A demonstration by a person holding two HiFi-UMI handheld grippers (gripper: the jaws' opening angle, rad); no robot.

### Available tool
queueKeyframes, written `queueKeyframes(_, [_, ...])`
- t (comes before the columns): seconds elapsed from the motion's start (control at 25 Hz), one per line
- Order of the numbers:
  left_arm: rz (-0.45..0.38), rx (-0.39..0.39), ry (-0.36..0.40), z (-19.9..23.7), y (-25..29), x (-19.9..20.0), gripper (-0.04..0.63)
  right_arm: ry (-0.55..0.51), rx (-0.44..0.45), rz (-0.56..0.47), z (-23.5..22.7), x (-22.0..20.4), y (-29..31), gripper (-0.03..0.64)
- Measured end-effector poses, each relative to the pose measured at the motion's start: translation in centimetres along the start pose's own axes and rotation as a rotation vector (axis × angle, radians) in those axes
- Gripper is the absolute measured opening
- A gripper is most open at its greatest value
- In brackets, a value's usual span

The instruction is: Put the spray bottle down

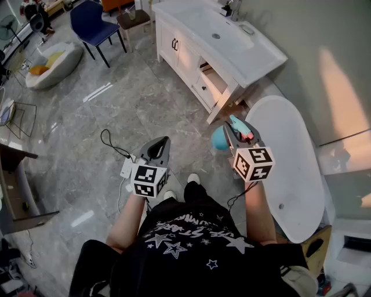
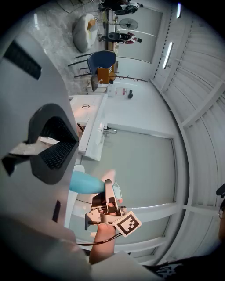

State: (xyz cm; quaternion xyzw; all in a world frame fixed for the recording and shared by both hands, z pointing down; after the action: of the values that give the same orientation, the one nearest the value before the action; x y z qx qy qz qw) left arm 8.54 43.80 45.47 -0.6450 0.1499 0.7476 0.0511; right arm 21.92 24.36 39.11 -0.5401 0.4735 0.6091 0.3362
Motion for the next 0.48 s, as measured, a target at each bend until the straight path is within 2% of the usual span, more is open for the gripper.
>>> queueKeyframes(0.2, [0.007, 0.019, -0.001, 1.1, -1.1, 0.3, 0.015, 0.007, -0.012, -0.007, 0.5, 0.0, -0.5, 0.153])
queueKeyframes(0.48, [0.014, 0.006, -0.003, 1.5, -2.3, 0.3, 0.015, 0.015, -0.035, 0.004, 1.5, -1.1, -1.1, 0.152])
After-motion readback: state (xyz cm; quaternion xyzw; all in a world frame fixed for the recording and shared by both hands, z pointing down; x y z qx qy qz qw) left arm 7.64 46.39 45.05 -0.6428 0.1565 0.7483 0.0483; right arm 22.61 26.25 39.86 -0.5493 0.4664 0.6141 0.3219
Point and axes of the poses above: the fingertips, and each gripper's own axes: y forward along the fingers, z to its left, x out of its top, the point moved 3 cm from there along -y, backward along the fingers, and after that the axes turned 7 degrees about -z, right-handed, at the moved point
